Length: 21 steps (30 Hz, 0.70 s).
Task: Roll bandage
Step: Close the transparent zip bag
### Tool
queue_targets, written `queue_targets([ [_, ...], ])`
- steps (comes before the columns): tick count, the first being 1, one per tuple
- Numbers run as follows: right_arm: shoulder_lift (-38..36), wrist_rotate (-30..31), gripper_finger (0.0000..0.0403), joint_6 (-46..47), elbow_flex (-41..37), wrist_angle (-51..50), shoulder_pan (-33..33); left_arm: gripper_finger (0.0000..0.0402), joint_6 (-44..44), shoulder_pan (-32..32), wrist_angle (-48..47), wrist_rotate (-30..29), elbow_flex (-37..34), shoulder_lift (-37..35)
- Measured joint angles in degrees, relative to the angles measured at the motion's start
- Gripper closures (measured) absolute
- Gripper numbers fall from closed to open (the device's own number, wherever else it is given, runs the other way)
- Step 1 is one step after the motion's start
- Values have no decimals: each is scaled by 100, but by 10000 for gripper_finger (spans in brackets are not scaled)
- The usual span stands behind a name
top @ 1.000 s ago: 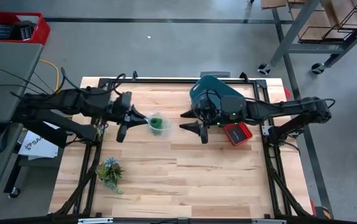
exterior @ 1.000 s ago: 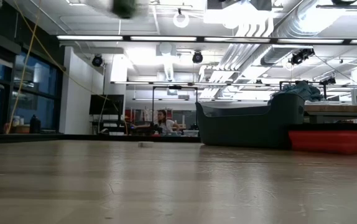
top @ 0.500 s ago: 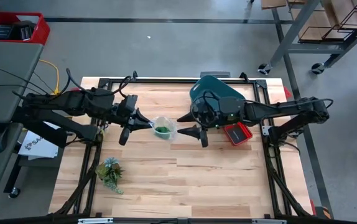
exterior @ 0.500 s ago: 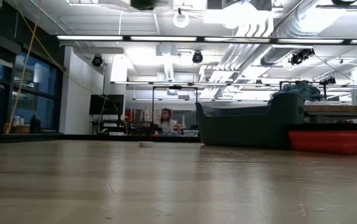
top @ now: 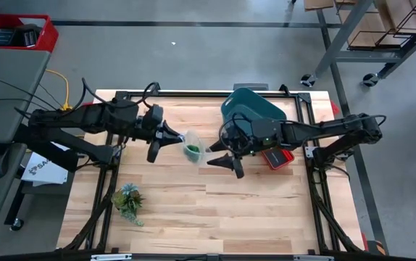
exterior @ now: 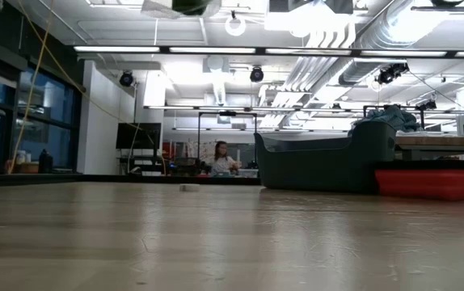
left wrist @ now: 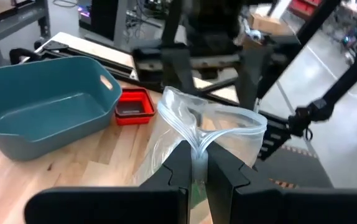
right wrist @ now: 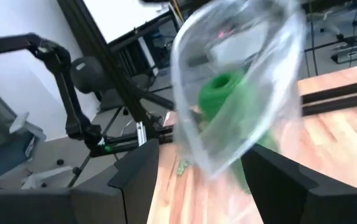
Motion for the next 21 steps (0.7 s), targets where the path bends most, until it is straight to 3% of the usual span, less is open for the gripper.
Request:
queue_targets([
  [8, 0, 593, 183, -160, 0, -21, 50, 385, -135, 67, 107, 2, 0, -2],
  [11, 0, 1002, 200, -147, 0, -84, 54, 385, -207, 67, 109, 4, 0, 0],
  [14, 0, 1171, 255, -174, 0, -27, 54, 385, -210, 67, 26, 5, 0, 0],
  [18, -12, 1088, 379, -162, 0, -37, 52, 385, -214, 60, -447, 172, 0, -3],
  [21, -56, 1013, 393, -110, 0, -133, 69, 385, -215, 60, -997, 394, 0, -4],
])
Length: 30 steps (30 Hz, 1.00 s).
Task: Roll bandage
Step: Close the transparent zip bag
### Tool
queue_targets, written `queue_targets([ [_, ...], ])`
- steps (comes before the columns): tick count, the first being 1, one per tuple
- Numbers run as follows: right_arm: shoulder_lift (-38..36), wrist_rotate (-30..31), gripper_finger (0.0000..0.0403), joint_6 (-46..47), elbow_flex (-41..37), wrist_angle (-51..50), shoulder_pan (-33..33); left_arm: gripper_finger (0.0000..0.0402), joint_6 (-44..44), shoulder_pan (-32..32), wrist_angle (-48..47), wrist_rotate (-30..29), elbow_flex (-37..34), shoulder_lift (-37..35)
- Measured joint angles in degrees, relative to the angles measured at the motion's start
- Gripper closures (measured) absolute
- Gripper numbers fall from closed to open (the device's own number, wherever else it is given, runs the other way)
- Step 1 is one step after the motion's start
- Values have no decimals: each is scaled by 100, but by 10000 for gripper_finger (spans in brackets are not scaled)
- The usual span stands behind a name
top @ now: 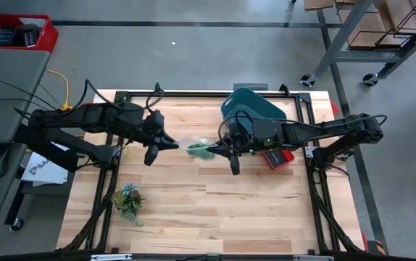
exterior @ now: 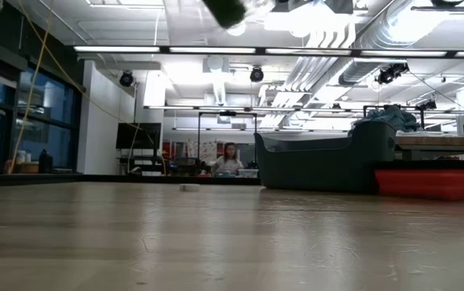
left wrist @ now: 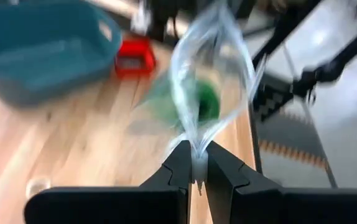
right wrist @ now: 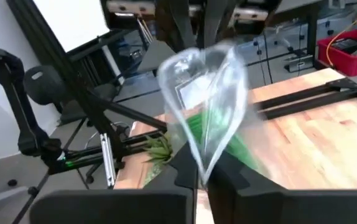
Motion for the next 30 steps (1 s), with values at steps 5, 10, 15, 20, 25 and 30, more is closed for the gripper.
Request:
queue_targets([
  [5, -116, 117, 402, 60, 0, -288, 6, 385, 60, -58, -1474, 95, 0, 7],
  [10, -206, -41, 402, 126, 9, -609, -33, 385, 7, -92, -2370, 93, -9, 0],
  [15, -206, -84, 387, 437, 4, -480, -30, 385, 2, -90, -1415, 136, -7, -2],
  [20, -159, -175, 315, 811, 2, -962, -7, 385, -114, -79, -346, 401, -7, -19],
  [25, -113, -99, 225, 879, 2, -1235, 169, 385, -500, -74, 241, 660, -7, -183],
  [30, -16, 3, 177, 687, 7, -647, 354, 385, -863, -74, 731, 654, -4, -371],
])
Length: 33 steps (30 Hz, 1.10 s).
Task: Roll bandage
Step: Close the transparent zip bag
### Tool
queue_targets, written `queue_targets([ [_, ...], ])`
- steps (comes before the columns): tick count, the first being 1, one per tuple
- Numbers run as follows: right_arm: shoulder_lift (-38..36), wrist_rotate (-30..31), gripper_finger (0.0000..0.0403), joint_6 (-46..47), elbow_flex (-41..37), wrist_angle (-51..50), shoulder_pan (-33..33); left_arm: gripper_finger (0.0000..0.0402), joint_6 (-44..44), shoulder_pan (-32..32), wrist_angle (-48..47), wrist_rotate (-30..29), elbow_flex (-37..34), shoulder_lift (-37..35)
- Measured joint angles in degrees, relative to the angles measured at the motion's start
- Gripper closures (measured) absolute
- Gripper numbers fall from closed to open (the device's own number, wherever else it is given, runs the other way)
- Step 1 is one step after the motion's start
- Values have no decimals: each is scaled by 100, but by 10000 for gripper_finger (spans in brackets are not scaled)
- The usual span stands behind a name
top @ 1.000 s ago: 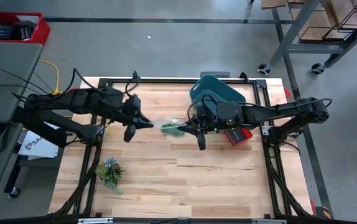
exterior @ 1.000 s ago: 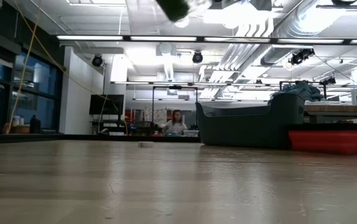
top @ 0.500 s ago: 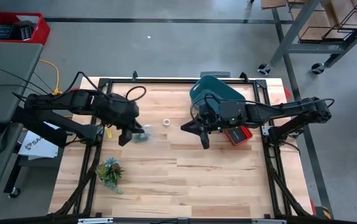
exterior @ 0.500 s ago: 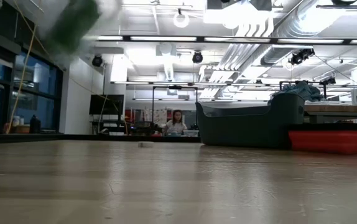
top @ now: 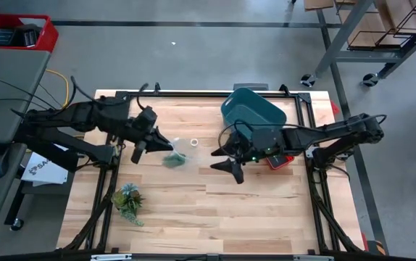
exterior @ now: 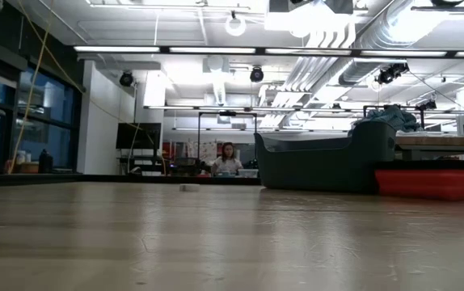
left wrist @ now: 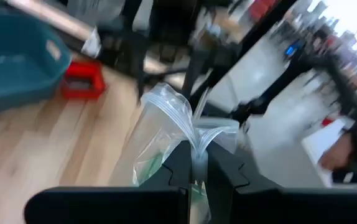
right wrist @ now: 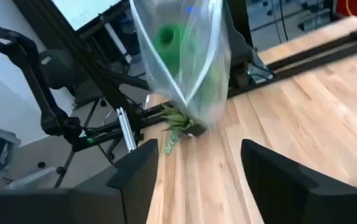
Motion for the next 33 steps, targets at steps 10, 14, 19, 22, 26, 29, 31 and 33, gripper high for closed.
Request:
queue_targets([
  [10, 418, 401, 171, -492, -7, 1263, 44, 385, -538, 60, 1117, 26, 0, -82],
  [14, 422, 447, 171, -611, -7, 1370, 44, 385, -644, 97, 1178, -14, 4, -125],
  [19, 473, 809, 171, -840, -7, 1357, 77, 385, -781, 156, 1549, -43, 4, -93],
  [22, 478, 971, 171, -889, -7, 1457, 77, 385, -795, 206, 1593, -48, 4, -83],
  [26, 487, 984, 171, -966, -7, 1622, 77, 385, -839, 303, 1589, -118, 4, -77],
  [29, 487, 918, 172, -1065, -7, 1658, 77, 385, -875, 357, 1593, -144, 4, -34],
  [31, 511, 1054, 185, -1037, -7, 1678, 79, 385, -889, 390, 1596, -147, 4, 23],
  [33, 557, 1240, 227, -1030, -7, 1753, 91, 385, -887, 391, 1595, -148, 4, 93],
])
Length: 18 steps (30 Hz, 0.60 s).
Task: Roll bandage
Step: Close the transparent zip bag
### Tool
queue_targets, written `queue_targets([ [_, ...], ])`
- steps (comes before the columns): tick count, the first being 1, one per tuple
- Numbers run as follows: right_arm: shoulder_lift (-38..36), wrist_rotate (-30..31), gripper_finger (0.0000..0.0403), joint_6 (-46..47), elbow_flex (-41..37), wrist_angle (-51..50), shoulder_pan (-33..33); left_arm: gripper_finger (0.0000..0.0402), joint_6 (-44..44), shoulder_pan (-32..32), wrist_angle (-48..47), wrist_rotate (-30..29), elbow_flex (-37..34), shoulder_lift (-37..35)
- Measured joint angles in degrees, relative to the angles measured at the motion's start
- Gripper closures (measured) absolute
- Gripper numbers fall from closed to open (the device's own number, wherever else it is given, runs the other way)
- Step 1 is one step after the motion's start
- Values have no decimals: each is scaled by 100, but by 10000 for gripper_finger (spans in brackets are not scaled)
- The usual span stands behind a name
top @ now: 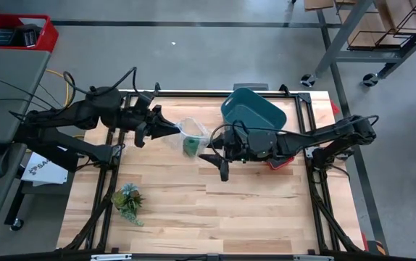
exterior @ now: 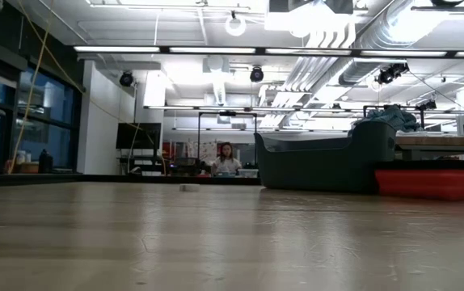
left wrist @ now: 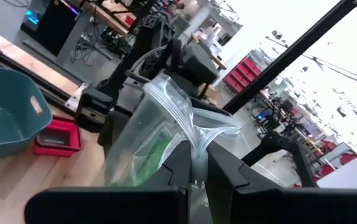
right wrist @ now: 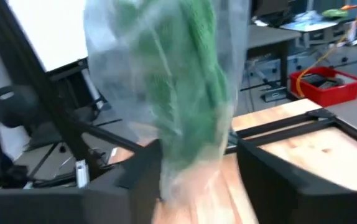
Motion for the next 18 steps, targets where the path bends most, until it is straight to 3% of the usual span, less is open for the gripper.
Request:
queue_targets([
  [3, 117, 40, 351, 41, 0, 174, 14, 383, 52, 0, 0, -17, 0, 116],
  [4, 132, -19, 376, 45, 0, 185, 14, 380, 108, 0, -22, -54, 0, 151],
  [8, 59, -50, 398, 288, 0, 43, 27, 347, 297, 2, -355, -269, 0, 166],
  [18, -493, 198, 403, 456, 2, -1419, 140, 228, 294, 85, -2063, -720, 0, -419],
])
